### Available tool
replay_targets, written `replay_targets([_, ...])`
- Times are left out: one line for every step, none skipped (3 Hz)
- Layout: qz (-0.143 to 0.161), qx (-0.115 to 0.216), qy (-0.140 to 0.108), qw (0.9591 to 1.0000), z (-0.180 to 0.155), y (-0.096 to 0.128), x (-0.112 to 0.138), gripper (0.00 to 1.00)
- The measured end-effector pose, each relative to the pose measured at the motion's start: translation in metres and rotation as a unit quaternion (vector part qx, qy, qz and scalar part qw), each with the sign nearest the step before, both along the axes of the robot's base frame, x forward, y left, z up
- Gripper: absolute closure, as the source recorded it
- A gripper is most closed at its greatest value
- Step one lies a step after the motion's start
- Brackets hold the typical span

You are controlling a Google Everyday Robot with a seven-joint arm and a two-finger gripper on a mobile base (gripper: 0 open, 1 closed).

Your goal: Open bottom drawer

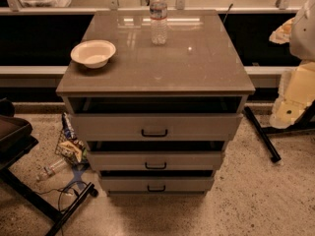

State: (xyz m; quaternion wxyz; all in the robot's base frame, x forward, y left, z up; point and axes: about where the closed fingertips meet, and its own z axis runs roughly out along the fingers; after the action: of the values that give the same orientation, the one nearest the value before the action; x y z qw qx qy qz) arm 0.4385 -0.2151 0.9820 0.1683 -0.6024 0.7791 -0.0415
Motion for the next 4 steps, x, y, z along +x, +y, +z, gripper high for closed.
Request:
replay_targets([0.000,0.000,0.000,1.0000,0.000,0.000,0.000,0.00])
replay_targets([-0.002,0.010,-0.010,0.9999,-0.015,0.000,-0.001,0.00])
replay_targets([-0.004,0.074,-0.008,0.9972,-0.073,-0.008,0.000,0.00])
replay_targets([0.001,0.160,-0.007,0.9871,-0.148,-0.005,-0.008,0.00])
